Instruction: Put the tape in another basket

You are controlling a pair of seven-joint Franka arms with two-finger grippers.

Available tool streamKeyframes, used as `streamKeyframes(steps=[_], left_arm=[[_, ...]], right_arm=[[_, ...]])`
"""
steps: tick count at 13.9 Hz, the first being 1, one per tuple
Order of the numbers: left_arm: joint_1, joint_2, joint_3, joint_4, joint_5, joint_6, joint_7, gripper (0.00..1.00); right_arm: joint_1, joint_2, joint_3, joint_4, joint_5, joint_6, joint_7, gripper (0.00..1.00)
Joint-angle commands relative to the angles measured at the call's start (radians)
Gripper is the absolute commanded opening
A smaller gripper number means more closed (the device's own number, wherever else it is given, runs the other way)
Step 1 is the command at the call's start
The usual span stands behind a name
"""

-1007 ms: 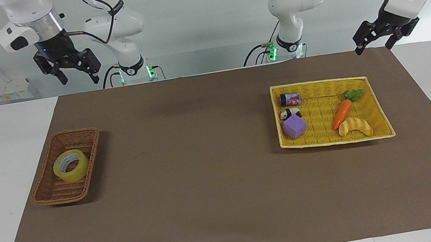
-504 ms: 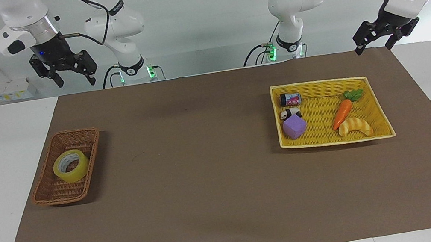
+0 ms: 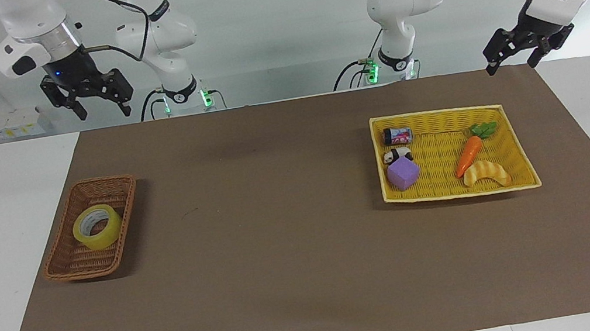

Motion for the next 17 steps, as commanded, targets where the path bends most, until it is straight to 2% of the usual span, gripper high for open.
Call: streamKeyframes(steps=[1,17], left_arm=[[0.014,-0.014,-0.008,-0.005,0.007,-0.012,0.008,1.00],[0.012,-0.012,-0.008,-0.001,0.001,-0.003,0.005,1.00]], right_arm=[[-0.012,-0.020,0.005,-0.028,-0.005,0.020,-0.046,1.00],[-0.020,-0.014,0.005,-0.025,-0.002,0.027,-0.112,1.00]])
